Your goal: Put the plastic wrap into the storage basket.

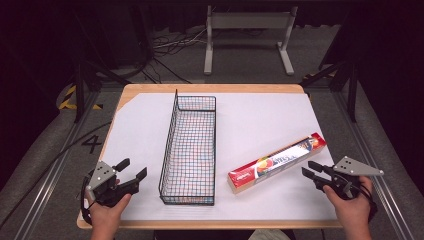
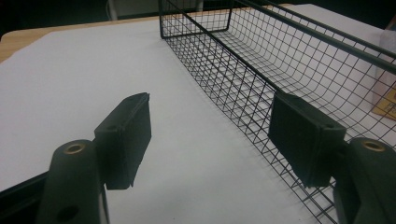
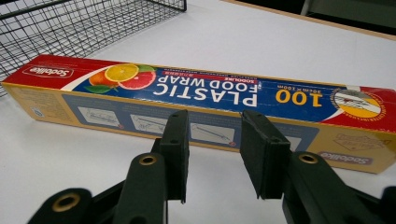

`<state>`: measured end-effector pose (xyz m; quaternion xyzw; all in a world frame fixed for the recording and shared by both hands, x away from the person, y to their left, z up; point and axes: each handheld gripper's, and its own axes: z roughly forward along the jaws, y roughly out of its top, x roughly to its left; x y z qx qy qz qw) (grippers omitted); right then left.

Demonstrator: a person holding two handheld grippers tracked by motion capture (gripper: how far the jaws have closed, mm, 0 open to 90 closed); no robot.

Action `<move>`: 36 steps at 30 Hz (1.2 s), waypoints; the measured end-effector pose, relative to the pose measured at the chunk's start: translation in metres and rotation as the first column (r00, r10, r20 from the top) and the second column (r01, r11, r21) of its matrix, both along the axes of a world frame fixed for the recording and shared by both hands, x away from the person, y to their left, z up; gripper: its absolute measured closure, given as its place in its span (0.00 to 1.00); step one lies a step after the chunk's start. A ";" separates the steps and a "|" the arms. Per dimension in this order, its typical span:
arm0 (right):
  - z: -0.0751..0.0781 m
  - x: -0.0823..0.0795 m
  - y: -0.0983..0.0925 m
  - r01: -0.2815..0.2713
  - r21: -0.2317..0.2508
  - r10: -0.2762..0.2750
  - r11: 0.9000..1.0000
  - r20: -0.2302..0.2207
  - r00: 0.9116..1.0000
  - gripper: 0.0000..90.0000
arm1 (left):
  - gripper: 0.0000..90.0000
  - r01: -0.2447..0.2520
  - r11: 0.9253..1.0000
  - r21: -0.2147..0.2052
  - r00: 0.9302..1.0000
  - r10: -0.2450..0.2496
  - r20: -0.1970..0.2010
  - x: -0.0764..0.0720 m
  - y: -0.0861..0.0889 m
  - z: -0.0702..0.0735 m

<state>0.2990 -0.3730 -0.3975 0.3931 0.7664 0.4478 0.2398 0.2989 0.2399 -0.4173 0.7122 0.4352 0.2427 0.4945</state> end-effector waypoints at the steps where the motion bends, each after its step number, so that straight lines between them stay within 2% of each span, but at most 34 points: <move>1: 0.000 0.000 -0.001 0.003 -0.001 -0.003 1.000 -0.005 1.000 0.72 | 0.34 0.000 1.000 0.003 1.000 0.000 0.000 0.000 0.000 0.000; 6: 0.003 0.001 -0.002 0.009 -0.020 -0.010 1.000 -0.041 0.999 0.77 | 0.34 -0.006 1.000 0.009 1.000 0.006 0.002 0.000 -0.001 0.001; 15: 0.005 0.003 -0.003 -0.005 -0.038 0.003 0.999 -0.064 0.998 0.82 | 0.34 -0.006 1.000 0.012 1.000 0.006 0.002 0.000 0.000 0.001; 22: 0.007 0.002 -0.004 -0.003 -0.028 0.002 1.000 -0.050 0.999 0.81 | 0.34 -0.006 1.000 0.007 1.000 0.006 0.003 0.000 0.001 0.001; 31: 0.006 0.003 -0.005 0.002 -0.033 -0.004 0.999 -0.068 0.998 0.81 | 0.35 -0.006 1.000 0.007 1.000 0.006 0.004 0.000 0.001 0.001; 36: 0.008 0.010 -0.007 0.012 -0.071 -0.020 0.997 -0.104 0.994 0.87 | 0.35 -0.008 1.000 0.004 1.000 0.008 0.005 0.000 0.001 0.001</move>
